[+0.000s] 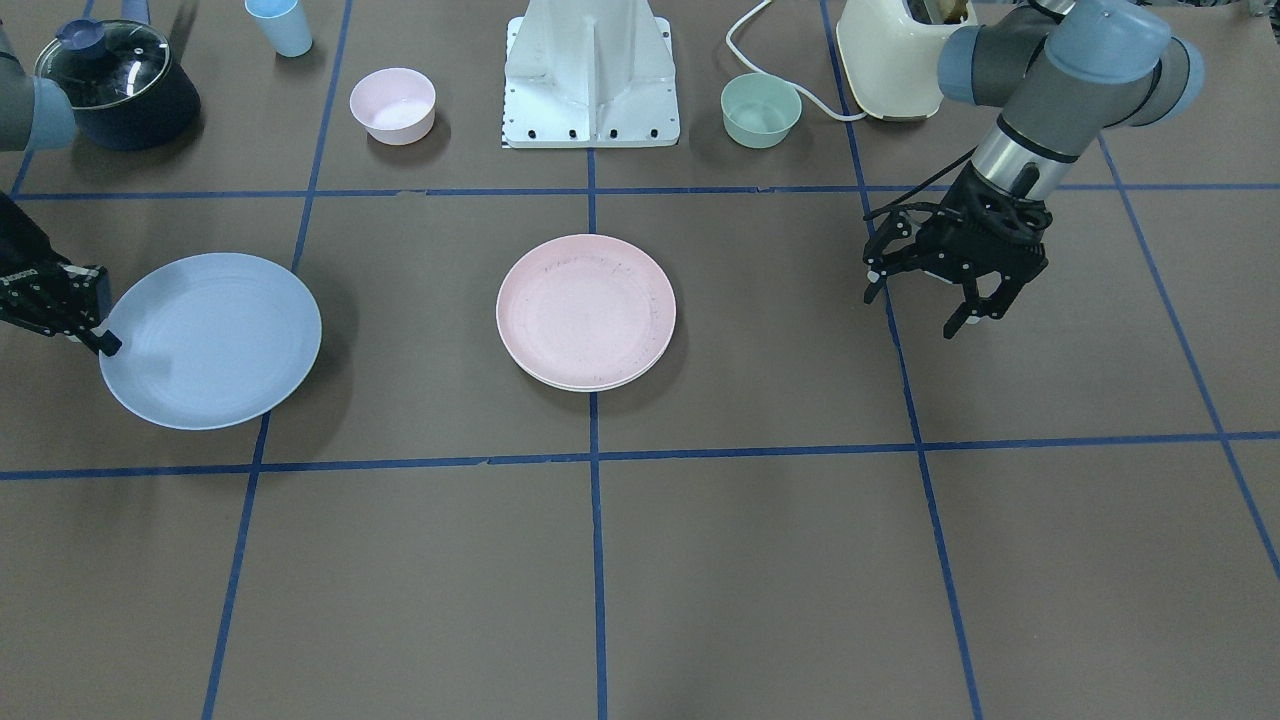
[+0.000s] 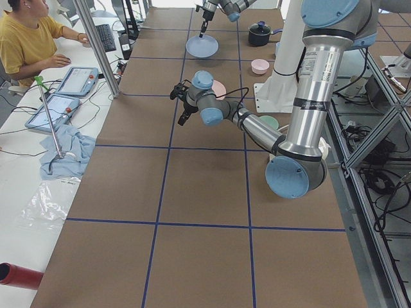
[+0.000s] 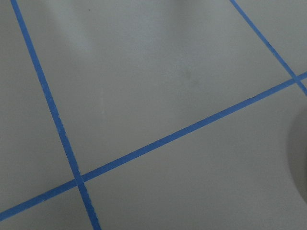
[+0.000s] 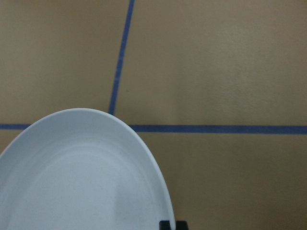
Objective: Stack three plates with pink and blue
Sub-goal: 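Slide the light blue plate with the right gripper onto the pink plate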
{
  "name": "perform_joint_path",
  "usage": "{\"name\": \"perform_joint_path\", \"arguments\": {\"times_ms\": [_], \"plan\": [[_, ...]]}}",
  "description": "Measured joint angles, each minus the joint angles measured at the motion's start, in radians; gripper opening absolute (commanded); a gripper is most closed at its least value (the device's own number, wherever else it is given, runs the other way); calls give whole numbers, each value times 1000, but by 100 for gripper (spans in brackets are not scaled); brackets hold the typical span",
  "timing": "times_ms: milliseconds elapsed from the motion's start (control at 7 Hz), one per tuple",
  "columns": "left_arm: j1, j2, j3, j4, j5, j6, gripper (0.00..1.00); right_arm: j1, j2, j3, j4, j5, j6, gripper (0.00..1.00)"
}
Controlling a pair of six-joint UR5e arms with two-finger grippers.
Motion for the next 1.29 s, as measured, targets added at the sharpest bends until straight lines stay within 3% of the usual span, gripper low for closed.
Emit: {"name": "perform_joint_path", "arguments": {"times_ms": [286, 429, 857, 1143, 1286], "plan": [[1, -2, 0, -1, 0, -19, 100, -102, 74, 158, -141, -51, 155, 0], [2, -2, 0, 0, 0, -22, 100, -198, 133, 184, -190, -145, 214, 0], [2, -1, 4, -1, 0, -22, 100, -471, 363, 204, -498, -455, 333, 0], [3, -1, 6, -1, 0, -23, 100, -564, 460, 172, -604, -562, 373, 0], [3, 0, 7, -2, 0, -22, 100, -582, 496, 140, -620, -584, 381, 40]]}}
